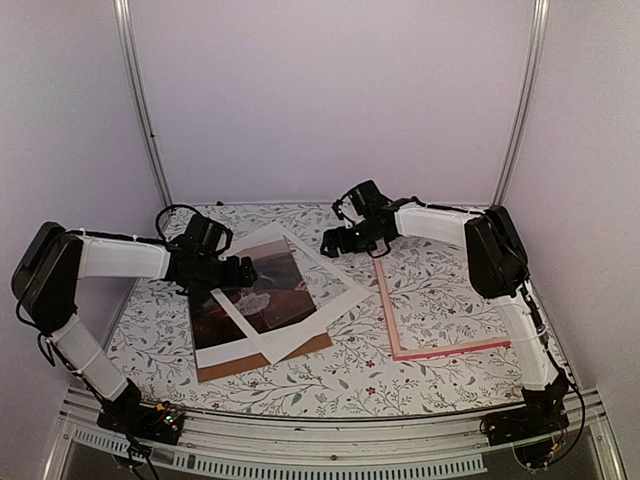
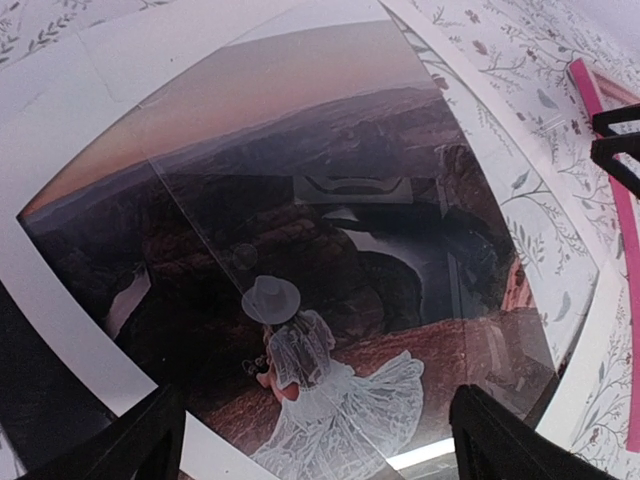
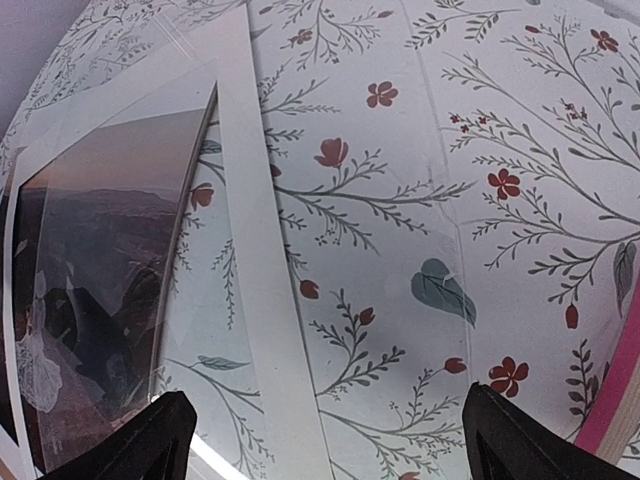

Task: Put the photo into the frame
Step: Pick up the glass panel from the mat board.

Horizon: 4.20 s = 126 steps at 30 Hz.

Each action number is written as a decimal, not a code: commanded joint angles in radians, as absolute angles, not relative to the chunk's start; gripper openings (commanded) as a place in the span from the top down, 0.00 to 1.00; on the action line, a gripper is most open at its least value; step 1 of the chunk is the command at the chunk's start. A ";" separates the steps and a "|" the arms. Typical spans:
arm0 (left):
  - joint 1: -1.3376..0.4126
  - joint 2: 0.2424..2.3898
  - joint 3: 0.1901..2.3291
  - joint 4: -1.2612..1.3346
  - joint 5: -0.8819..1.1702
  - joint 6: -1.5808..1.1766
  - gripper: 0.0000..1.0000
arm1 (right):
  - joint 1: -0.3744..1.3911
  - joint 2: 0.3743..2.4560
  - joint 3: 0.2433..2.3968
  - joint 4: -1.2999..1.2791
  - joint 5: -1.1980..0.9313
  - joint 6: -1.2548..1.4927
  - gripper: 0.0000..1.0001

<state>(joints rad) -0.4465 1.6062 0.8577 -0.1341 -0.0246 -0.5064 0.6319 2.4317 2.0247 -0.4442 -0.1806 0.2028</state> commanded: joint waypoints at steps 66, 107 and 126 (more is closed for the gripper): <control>-0.263 1.795 0.958 -0.041 0.114 -0.619 0.12 | 0.620 2.439 1.889 -0.355 -0.342 0.581 0.31; -0.266 1.802 0.829 0.083 0.188 -0.659 0.14 | 0.563 2.269 1.527 0.149 -0.774 0.850 0.61; -0.264 1.694 0.817 0.062 0.166 -0.595 0.13 | 0.525 2.210 1.507 0.150 -0.847 0.797 1.00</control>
<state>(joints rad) -0.2699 1.7466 0.8261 0.0902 0.1707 -0.6270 0.5484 2.3016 1.5322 0.1410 -0.8093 0.8253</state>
